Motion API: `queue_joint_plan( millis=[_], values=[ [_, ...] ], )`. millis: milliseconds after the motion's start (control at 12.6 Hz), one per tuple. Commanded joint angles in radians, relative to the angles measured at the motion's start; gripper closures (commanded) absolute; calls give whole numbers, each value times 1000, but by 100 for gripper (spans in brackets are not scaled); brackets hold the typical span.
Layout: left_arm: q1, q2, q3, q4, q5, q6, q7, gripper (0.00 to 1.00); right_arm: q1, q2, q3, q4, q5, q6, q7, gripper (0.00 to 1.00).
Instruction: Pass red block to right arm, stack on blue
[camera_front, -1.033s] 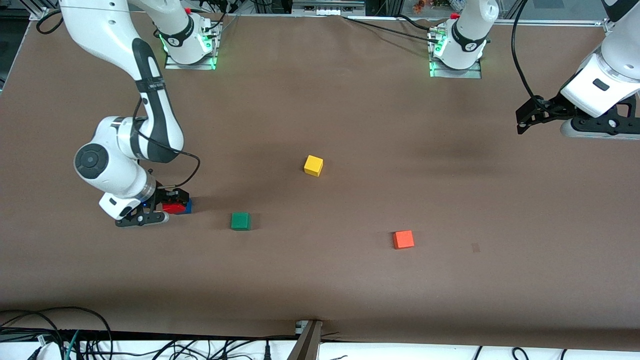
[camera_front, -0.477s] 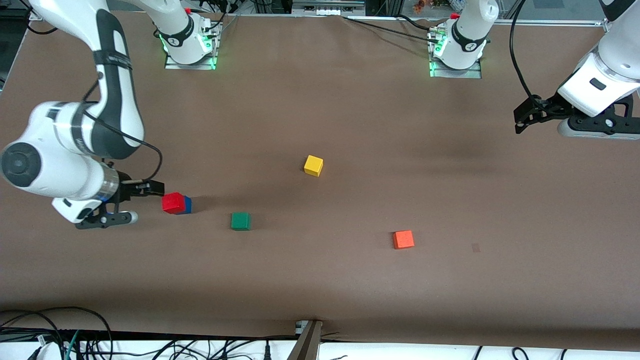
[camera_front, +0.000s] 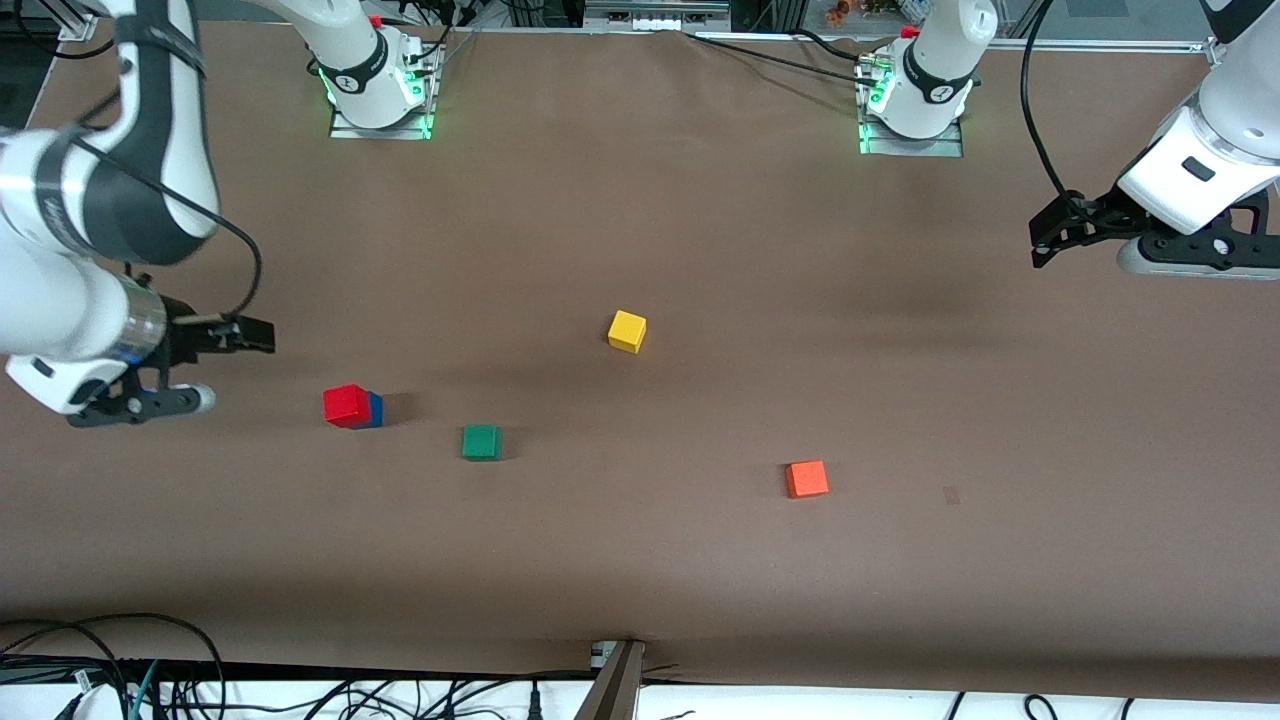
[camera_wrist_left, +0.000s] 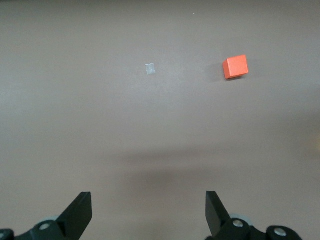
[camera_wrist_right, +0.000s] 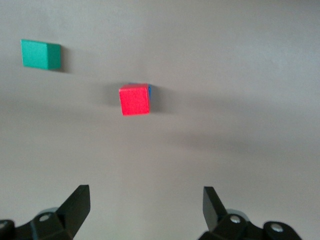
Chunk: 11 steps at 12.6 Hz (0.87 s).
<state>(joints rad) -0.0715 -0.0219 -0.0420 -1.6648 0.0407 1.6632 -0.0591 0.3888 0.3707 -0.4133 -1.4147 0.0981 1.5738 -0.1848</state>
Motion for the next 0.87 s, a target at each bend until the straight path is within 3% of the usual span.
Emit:
queue_joint_plan(
  millis=[0,318,715,794],
  values=[
    [-7,13,-2,37,27,-23,-2,0,-146,-94,175,-30,-75,-58,79,0],
    [-7,16,-2,39,25,-22,-4,0,-231,-254,286,-108,-94,-67,91,0],
    [-7,17,-2,40,25,-22,-8,0,-277,-387,306,-161,-103,-141,90,0],
    [-7,17,-2,39,25,-22,-8,0,-283,-407,338,-158,-113,-159,91,0]
  ],
)
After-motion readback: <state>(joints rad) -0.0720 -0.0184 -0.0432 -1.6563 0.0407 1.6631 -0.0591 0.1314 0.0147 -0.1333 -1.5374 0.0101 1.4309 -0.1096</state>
